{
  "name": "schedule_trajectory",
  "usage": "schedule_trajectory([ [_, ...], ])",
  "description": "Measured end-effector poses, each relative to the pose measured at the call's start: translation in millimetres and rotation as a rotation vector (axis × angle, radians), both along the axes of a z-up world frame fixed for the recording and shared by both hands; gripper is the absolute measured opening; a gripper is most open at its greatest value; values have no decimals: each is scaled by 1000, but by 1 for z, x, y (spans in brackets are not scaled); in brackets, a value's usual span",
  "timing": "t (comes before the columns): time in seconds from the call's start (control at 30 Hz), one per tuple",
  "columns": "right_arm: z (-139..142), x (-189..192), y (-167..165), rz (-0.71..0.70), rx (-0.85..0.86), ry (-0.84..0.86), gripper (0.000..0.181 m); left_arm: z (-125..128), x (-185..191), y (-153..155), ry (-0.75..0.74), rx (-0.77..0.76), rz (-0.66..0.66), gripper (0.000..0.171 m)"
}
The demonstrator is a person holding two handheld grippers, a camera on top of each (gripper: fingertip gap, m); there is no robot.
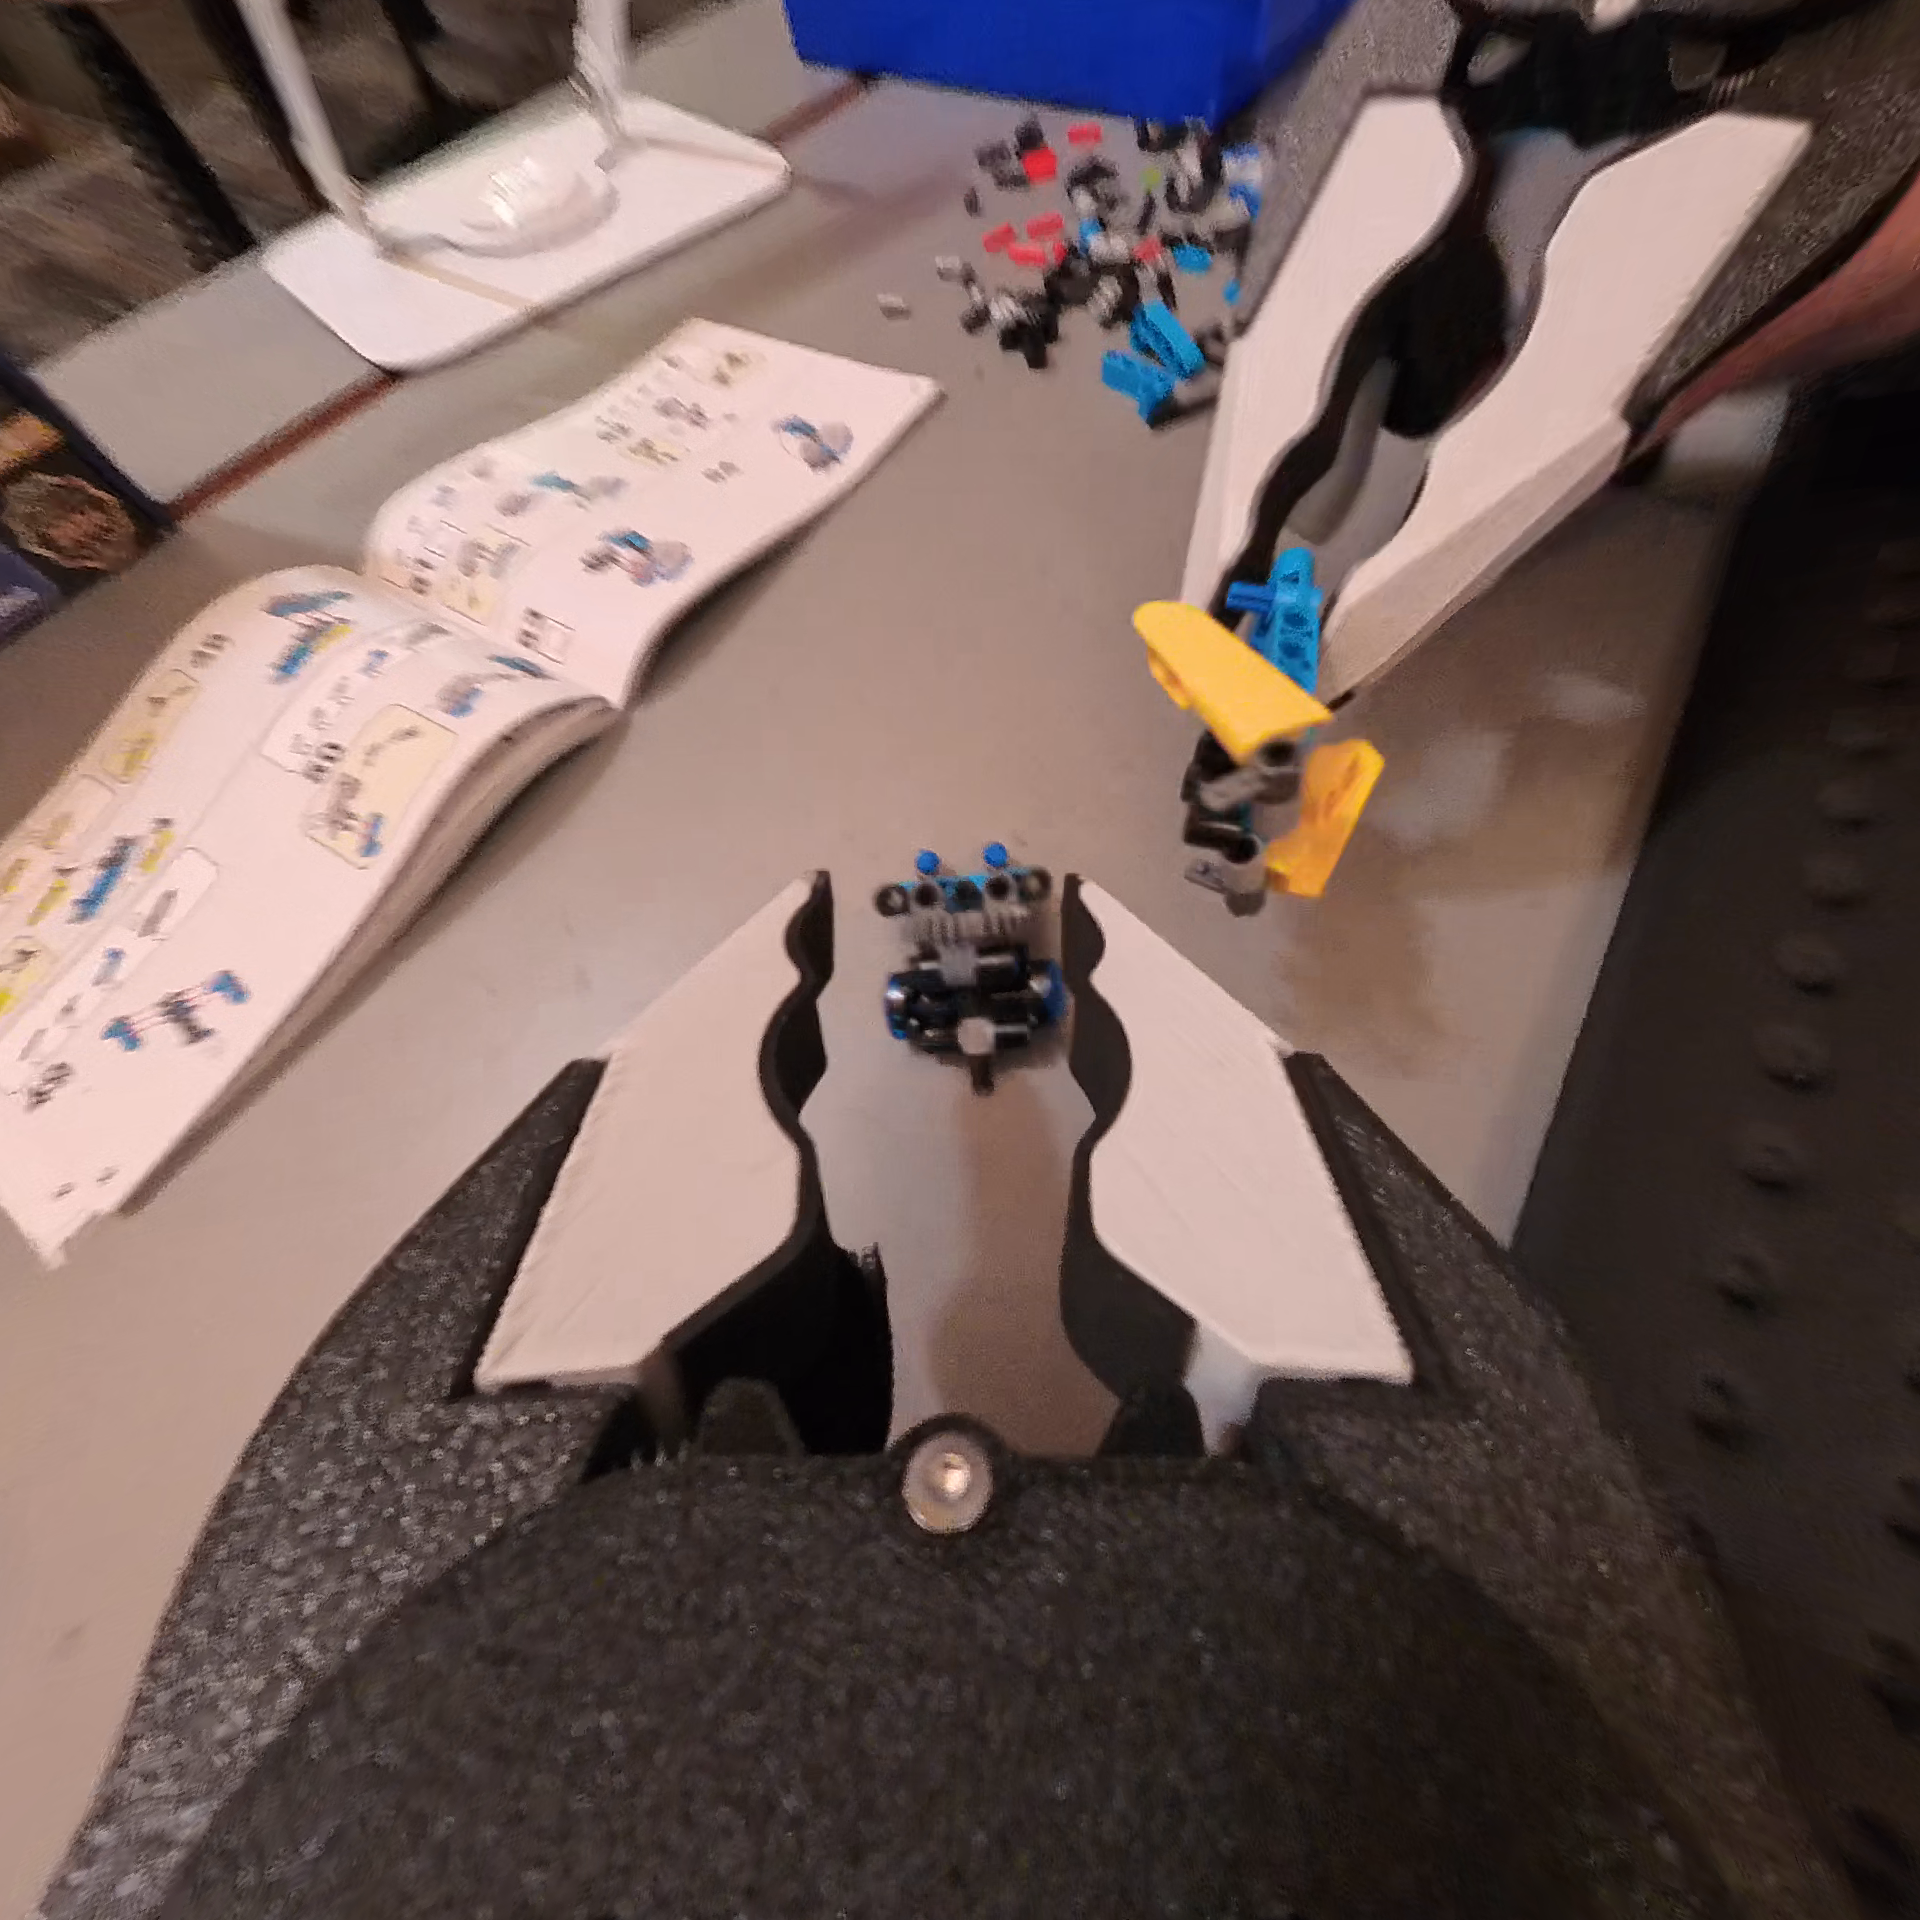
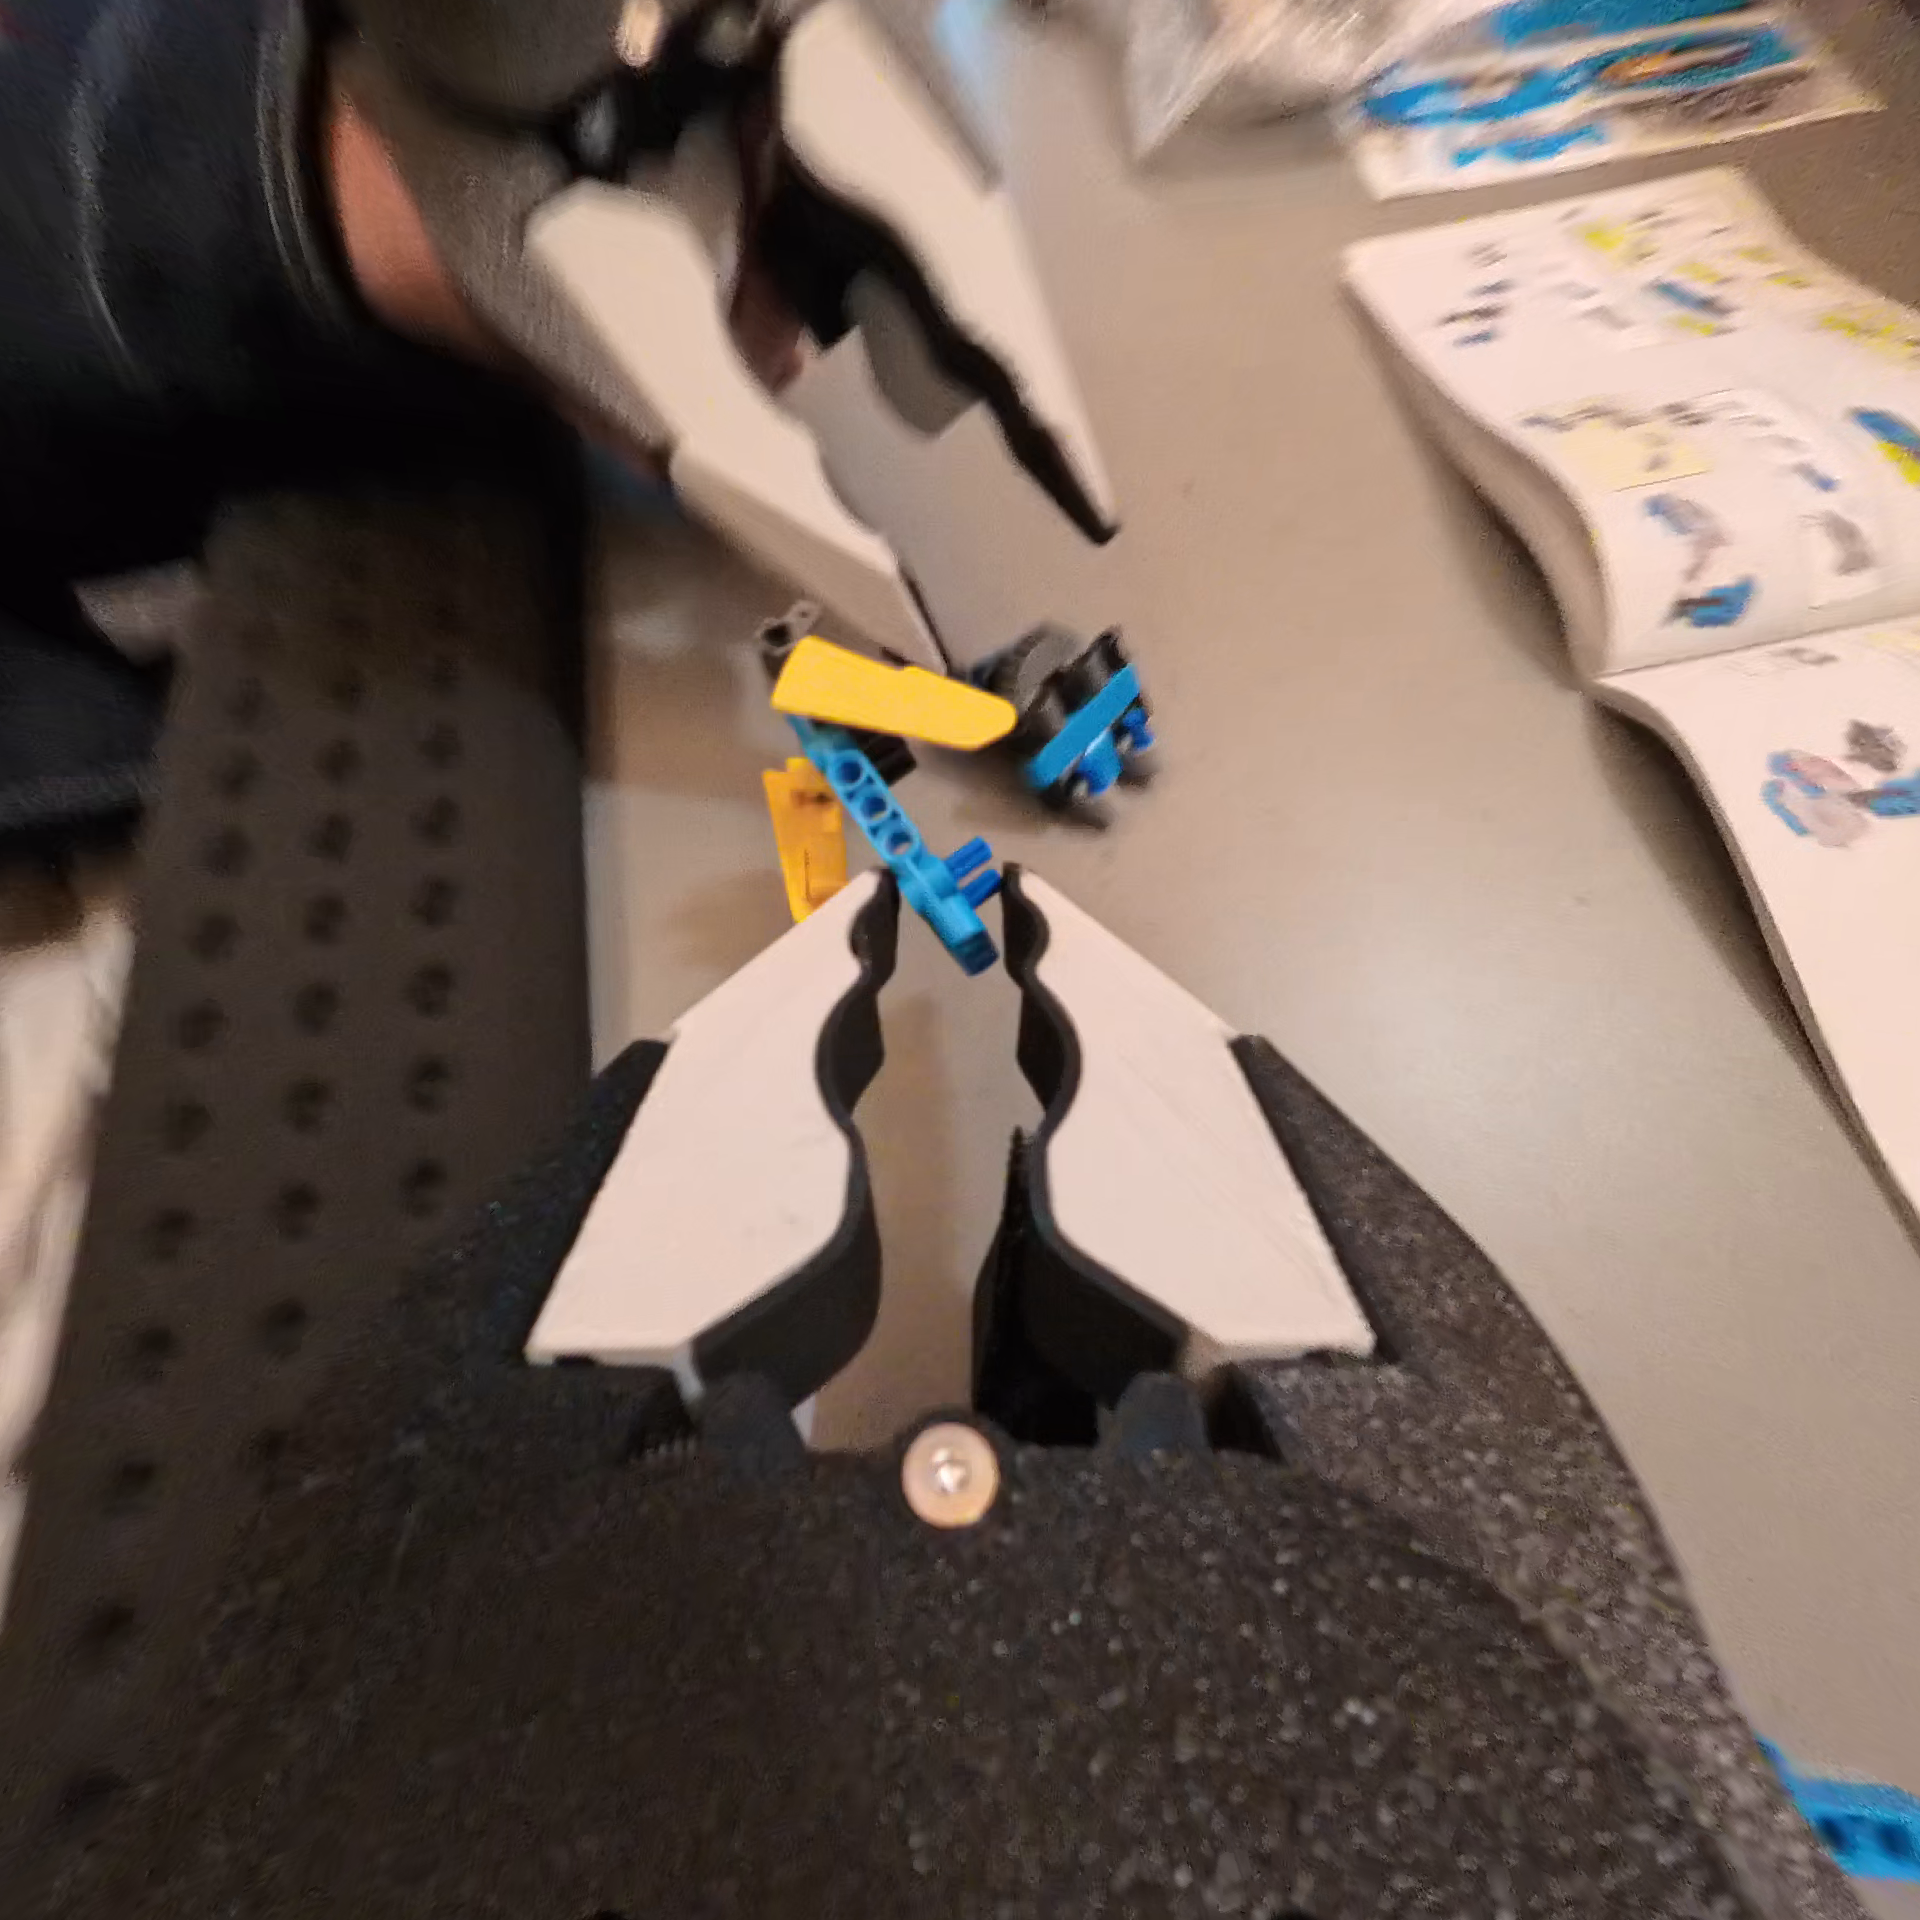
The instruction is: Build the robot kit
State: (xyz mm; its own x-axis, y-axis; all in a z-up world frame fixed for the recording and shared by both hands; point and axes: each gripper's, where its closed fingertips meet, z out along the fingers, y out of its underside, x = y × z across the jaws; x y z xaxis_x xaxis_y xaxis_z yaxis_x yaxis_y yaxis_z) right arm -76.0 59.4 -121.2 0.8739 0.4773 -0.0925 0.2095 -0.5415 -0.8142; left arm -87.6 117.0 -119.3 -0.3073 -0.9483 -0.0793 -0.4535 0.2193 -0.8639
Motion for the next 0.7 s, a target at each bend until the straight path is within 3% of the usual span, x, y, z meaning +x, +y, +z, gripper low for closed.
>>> schedule_trajectory([
  [0.07,28,1,8,-85,68,216,18,27,1,9,-126,-56,59,43],
  [0.13,52,11,16,-217,157,389,18,66,-4,7,-289,-223,59,39],
  [0.2,77,2,15,-214,230,615,17,91,-10,1,-386,-415,25,39],
  [0.3,79,2,16,-280,276,639,16,91,-10,-11,-355,-589,-61,43],
  [0.4,91,2,14,-297,356,735,16,111,-18,-36,-353,-814,-247,51],
  [0.5,99,-5,13,-295,398,814,16,110,-9,-48,-311,-900,-274,50],
  [0.6,109,-7,8,-277,461,822,15,120,-8,-49,-343,-965,-306,33],
  [0.7,104,-14,10,-250,432,833,16,122,-9,-46,-362,-959,-299,28],
])
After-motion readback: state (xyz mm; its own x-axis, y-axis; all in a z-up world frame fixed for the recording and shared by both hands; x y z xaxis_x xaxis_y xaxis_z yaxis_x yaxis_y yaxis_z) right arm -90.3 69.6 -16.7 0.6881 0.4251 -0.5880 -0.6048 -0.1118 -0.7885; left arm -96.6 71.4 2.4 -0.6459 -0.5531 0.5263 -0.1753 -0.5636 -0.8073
